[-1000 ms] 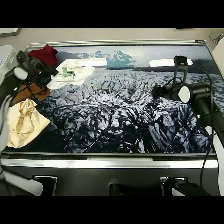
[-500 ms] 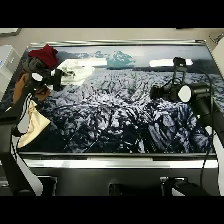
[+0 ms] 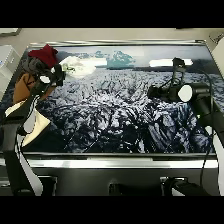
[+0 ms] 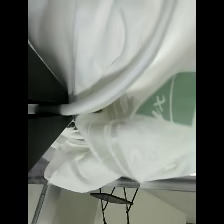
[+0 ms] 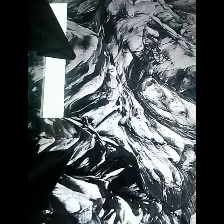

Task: Fold the clothes and pants, and hang the long-sleeved shirts on hangers.

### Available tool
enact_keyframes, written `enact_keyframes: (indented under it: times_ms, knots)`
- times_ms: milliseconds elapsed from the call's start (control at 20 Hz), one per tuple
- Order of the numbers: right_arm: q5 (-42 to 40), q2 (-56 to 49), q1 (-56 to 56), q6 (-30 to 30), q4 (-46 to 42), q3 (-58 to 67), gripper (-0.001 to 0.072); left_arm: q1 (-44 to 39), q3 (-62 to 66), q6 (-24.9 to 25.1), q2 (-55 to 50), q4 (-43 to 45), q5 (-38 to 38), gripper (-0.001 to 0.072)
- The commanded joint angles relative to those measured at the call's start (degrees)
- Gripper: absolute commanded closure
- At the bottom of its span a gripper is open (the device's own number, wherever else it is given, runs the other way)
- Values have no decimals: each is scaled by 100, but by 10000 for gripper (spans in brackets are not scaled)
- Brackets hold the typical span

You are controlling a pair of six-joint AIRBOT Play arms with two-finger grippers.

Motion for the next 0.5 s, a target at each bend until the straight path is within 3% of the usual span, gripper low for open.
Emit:
enact_keyframes:
  times_ms: [0,100,200,250,350,450]
  knots:
    - [-35,15,4,-96,61,61,81,-138,33,1088,400,-35,125,686]
    - [-31,61,4,-492,-249,341,81,-273,33,3141,1207,-31,-142,688]
    - [-24,168,4,-798,-723,791,81,-472,28,5425,2350,31,-986,688]
    - [-24,249,4,-885,-960,1051,81,-619,26,5904,2935,286,-1495,688]
    - [-22,446,4,-935,-1311,1497,81,-1034,20,5700,4072,1587,-2686,688]
    - [50,715,4,-933,-1434,1751,81,-1578,-144,4712,4942,2839,-4164,688]
